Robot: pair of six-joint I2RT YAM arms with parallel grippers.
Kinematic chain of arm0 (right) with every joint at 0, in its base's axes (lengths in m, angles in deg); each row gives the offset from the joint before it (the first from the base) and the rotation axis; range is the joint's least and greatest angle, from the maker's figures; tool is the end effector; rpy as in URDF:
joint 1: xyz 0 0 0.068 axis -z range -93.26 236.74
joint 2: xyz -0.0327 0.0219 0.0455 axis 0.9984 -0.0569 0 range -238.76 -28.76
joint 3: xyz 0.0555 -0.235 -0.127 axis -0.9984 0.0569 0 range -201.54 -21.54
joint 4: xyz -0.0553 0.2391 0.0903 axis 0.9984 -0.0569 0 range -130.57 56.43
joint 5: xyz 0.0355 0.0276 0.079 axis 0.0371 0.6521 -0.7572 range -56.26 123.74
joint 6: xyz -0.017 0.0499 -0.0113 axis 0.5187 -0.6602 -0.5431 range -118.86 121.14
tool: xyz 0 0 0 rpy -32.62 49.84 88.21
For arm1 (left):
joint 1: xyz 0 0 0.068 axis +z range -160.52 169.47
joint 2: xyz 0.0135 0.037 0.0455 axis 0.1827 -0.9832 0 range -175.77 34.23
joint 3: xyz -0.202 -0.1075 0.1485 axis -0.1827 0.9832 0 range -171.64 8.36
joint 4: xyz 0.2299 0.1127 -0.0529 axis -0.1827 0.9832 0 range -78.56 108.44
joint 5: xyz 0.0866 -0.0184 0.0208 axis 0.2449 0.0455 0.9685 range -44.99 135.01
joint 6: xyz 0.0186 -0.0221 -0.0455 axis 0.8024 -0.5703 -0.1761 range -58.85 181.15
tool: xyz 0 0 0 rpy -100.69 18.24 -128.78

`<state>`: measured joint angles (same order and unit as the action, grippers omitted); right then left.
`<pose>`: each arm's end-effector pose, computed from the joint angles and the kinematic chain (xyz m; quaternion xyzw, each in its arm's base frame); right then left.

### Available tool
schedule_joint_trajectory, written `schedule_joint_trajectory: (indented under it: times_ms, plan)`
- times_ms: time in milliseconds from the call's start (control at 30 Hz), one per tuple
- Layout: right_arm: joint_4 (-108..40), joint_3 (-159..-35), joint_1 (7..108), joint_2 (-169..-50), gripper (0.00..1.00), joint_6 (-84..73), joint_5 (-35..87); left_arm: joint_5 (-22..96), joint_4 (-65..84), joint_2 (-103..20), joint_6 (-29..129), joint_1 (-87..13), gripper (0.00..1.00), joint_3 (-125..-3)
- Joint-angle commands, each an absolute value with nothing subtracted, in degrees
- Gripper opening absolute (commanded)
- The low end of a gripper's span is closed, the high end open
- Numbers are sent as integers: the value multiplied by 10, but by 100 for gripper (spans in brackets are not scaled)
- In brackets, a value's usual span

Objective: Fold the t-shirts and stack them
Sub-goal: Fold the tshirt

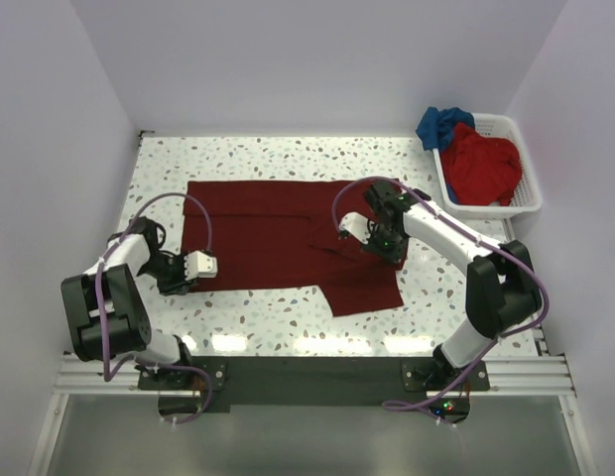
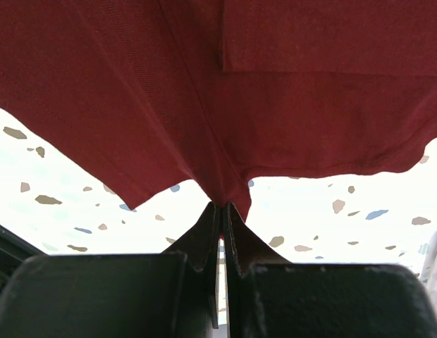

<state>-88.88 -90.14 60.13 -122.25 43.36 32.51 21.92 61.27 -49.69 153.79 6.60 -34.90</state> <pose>0.2699 0.1362 0.2203 -0.5638 0.8214 -0.0010 0.0860 0.2106 0.0504 0.1552 0.5992 0.7751 -0.1185 0.1614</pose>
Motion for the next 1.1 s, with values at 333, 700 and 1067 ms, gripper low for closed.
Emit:
schedule_joint_trajectory:
  times_ms: [333, 700, 1067]
  plan:
    - [-918, -899, 602, -1200, 0, 430, 312, 257, 615, -504, 1584, 62, 0, -336]
    - [-930, -924, 602, -1179, 0, 437, 329, 182, 731, -516, 1556, 71, 0, -491]
    - [-953, -1085, 632, -1298, 0, 488, 337, 125, 711, -652, 1439, 71, 0, -656]
